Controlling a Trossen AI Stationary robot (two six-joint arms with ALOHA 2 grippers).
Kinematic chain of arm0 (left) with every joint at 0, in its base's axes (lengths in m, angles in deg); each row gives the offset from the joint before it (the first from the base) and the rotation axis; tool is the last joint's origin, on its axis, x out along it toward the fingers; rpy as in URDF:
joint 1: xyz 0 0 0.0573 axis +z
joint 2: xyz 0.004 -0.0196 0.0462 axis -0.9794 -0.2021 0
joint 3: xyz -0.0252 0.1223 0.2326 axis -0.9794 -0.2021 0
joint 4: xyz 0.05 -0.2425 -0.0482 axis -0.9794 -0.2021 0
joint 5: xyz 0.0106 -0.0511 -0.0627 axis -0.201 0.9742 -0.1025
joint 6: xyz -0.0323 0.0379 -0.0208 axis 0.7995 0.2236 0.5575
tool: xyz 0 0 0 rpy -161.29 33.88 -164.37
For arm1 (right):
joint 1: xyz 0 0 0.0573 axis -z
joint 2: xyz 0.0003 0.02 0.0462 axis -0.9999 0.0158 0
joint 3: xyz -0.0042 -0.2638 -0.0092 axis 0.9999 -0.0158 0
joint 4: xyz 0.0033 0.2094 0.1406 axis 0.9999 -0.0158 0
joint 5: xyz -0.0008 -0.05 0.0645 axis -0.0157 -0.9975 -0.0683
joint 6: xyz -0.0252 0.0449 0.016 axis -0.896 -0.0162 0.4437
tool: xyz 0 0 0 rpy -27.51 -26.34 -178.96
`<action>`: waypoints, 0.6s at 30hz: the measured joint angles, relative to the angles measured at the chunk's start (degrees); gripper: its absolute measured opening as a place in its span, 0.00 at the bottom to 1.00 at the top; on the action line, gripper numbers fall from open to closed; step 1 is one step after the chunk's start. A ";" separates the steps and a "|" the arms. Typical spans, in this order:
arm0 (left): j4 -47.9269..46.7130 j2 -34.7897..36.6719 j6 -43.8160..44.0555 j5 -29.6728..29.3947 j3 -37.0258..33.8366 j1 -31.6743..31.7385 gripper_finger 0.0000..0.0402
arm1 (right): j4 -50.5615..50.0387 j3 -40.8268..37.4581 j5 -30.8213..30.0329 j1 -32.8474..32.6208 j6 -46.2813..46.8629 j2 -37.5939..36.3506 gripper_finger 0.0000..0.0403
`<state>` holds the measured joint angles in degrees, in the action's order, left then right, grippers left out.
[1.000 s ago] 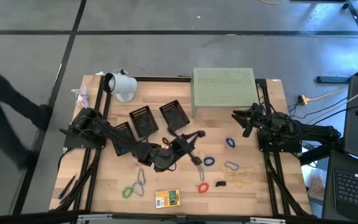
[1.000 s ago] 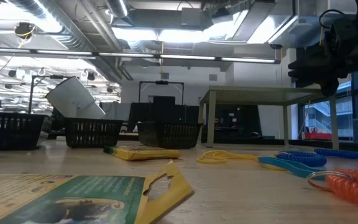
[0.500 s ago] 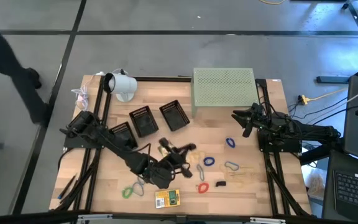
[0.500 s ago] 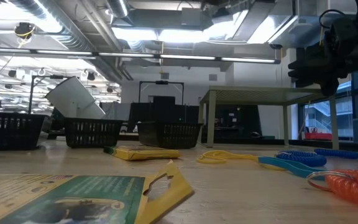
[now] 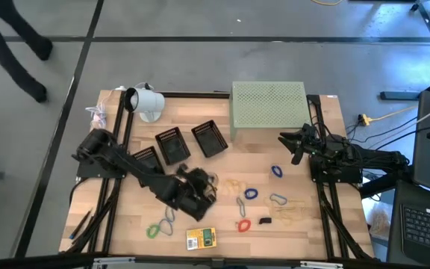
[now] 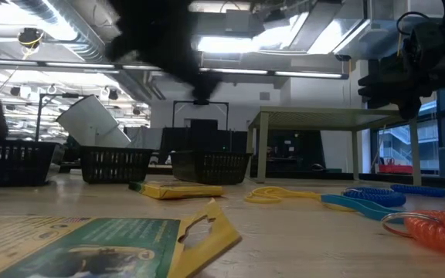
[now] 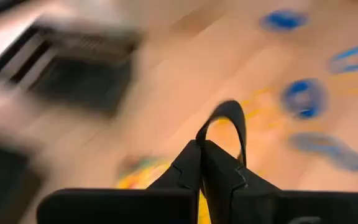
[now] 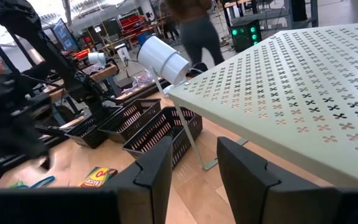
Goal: Pick & Place Office Desk Supplies
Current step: Put the black rubber band into the left black basket
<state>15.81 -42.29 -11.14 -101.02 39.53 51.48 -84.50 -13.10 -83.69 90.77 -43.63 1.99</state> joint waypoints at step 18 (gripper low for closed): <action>-46.35 9.91 20.68 34.40 -5.45 5.96 0.01 | 0.01 0.00 0.16 0.00 0.11 0.00 0.32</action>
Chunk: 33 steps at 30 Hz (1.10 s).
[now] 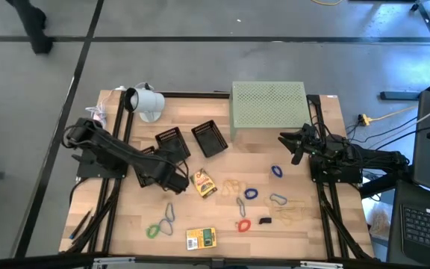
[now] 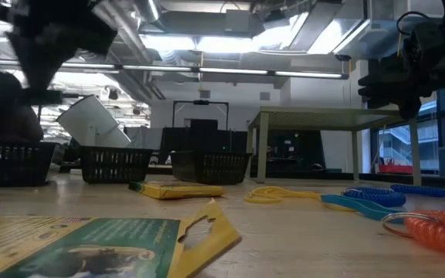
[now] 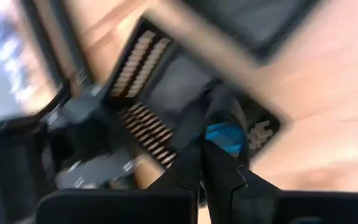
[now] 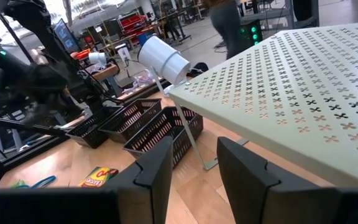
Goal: Pick & Place Office Desk Supplies
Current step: Put the black rubber band into the left black basket, then put the blue rubber band into the left black basket
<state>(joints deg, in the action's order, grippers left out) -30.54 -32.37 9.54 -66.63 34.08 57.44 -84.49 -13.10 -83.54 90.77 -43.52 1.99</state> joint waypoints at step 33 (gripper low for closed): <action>38.09 0.50 13.50 9.80 -8.04 -2.04 0.28 | 0.00 0.00 -0.16 0.00 -0.02 0.00 0.33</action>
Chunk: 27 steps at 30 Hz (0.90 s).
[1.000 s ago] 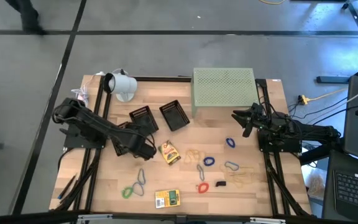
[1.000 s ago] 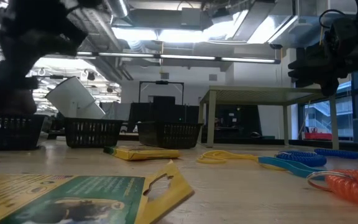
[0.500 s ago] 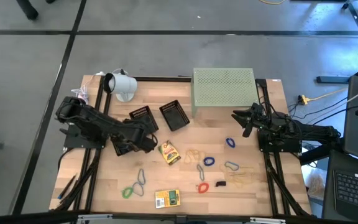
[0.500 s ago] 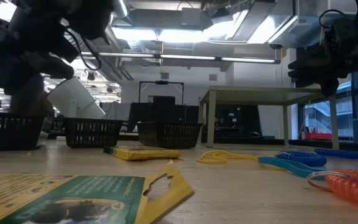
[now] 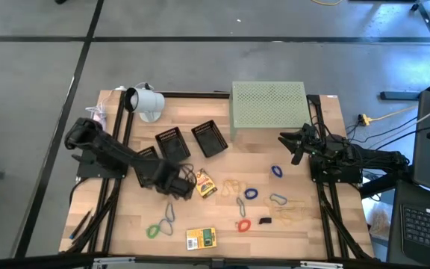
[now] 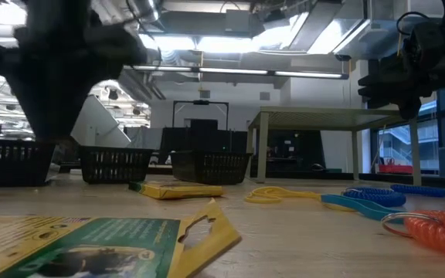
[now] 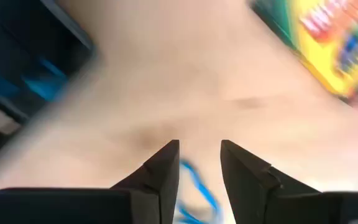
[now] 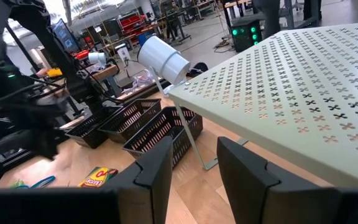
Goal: Pick & Place Office Desk Supplies
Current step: Put the blue rubber band into the left black basket
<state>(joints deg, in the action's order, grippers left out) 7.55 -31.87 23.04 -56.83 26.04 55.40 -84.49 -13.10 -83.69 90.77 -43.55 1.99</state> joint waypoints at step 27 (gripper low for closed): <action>6.47 -13.40 17.88 -0.81 0.33 -14.58 0.26 | 0.00 0.00 0.07 0.00 -0.07 0.00 0.32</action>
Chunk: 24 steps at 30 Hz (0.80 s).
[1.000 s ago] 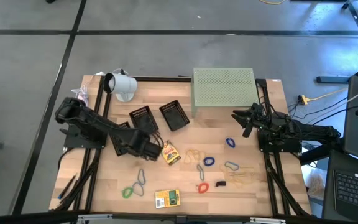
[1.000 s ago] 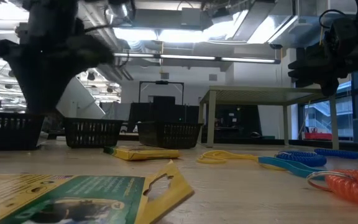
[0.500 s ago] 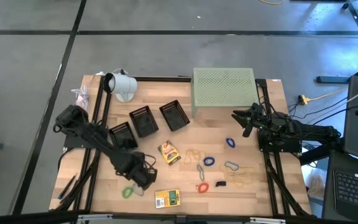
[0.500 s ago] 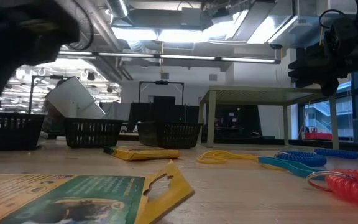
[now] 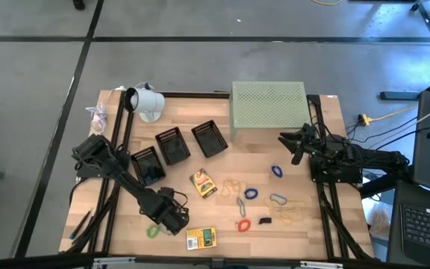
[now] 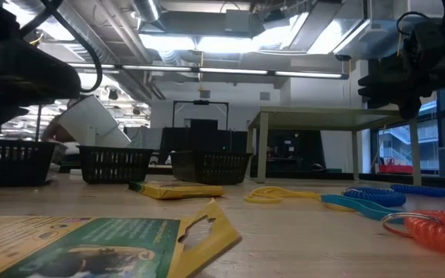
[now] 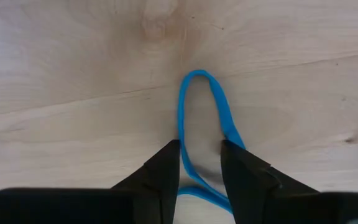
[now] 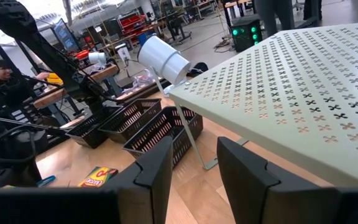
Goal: Pick & Place Office Desk Supplies
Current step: Put the blue rubber band into the left black basket
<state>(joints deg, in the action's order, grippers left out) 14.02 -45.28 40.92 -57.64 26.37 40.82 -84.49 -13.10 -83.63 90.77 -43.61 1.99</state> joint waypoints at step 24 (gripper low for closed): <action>0.07 0.16 -15.68 -28.43 6.69 2.17 0.01 | 0.01 0.00 0.04 0.00 0.09 0.00 0.32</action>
<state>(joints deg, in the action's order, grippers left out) 14.10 -45.12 25.24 -86.07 33.05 43.00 -84.48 -13.10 -83.59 90.77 -43.52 1.99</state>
